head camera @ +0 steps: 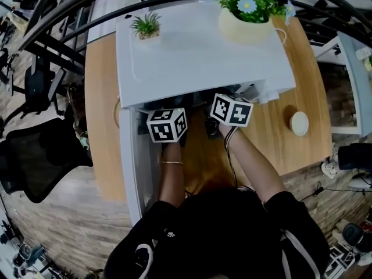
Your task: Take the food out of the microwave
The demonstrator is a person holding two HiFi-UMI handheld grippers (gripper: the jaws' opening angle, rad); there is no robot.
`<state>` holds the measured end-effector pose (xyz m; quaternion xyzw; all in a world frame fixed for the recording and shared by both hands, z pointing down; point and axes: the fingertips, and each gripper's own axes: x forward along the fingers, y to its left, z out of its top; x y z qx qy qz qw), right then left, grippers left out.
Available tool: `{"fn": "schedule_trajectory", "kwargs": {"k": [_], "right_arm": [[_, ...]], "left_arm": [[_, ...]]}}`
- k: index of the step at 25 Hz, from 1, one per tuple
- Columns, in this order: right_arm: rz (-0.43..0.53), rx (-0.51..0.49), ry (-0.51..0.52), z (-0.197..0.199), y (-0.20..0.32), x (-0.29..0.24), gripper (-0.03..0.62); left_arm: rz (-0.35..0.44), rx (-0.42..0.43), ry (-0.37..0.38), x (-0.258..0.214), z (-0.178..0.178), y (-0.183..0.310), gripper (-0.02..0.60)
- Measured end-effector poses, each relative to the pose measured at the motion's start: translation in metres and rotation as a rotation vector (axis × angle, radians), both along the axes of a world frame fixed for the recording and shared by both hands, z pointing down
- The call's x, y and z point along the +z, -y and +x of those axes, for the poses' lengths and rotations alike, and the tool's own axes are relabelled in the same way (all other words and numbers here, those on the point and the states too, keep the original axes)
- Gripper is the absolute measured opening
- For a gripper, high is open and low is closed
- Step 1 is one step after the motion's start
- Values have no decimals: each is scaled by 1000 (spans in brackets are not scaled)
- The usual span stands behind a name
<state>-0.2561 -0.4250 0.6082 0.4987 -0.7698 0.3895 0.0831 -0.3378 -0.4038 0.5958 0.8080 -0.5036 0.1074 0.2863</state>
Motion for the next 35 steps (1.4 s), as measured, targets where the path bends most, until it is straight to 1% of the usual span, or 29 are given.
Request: {"fn": "schedule_trajectory", "kwargs": {"k": [3, 7, 12, 14, 17, 22, 25, 35], "right_arm": [[13, -8, -19, 2, -1, 1, 175], [20, -3, -27, 1, 1, -2, 180], [4, 31, -71, 3, 5, -2, 187], [1, 26, -73, 2, 5, -2, 184], [-6, 8, -62, -1, 6, -1, 173], [-15, 9, -47, -1, 4, -1, 173], [-24, 14, -26, 1, 2, -2, 170], [-41, 22, -9, 12, -13, -3, 169]], "left_arm": [[12, -26, 71, 1, -8, 0, 212], [5, -99, 88, 2, -28, 7, 250], [-57, -104, 115, 16, -28, 12, 252], [-72, -103, 114, 20, -27, 12, 255], [-74, -100, 113, 20, -26, 12, 255], [-77, -84, 44, 17, -16, 10, 259], [-82, -72, 28, 15, -15, 7, 259], [-89, -47, 26, 15, -3, -14, 259]]}}
